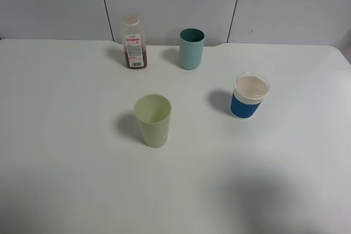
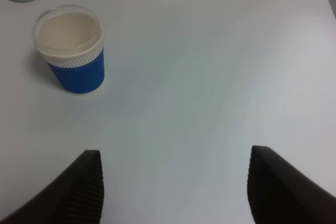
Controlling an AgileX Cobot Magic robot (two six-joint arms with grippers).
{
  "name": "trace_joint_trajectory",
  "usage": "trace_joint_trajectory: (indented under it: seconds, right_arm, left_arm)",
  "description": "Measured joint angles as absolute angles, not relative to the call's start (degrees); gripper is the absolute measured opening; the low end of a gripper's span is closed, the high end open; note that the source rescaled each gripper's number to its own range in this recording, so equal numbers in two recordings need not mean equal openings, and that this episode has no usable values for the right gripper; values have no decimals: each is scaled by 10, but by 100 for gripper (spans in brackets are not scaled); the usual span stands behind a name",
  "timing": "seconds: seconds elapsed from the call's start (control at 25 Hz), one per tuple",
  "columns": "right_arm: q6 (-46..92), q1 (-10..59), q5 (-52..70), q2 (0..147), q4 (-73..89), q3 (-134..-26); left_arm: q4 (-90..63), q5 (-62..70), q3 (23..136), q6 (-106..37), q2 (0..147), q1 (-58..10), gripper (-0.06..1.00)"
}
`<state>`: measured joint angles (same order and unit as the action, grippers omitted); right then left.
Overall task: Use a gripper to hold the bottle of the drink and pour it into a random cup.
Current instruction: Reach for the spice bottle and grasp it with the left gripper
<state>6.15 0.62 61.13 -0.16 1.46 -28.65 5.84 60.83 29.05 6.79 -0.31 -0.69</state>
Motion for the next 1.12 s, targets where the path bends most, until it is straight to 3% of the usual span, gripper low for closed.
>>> trace_joint_trajectory:
  seconds: [0.52, 1.12]
  right_arm:
    - [61, 6, 611, -2, 15, -286]
    - [61, 6, 611, -2, 15, -286]
  left_arm:
    - [28, 603, 291, 51, 16, -7, 100]
    - [0, 467, 318, 13, 236, -7, 100]
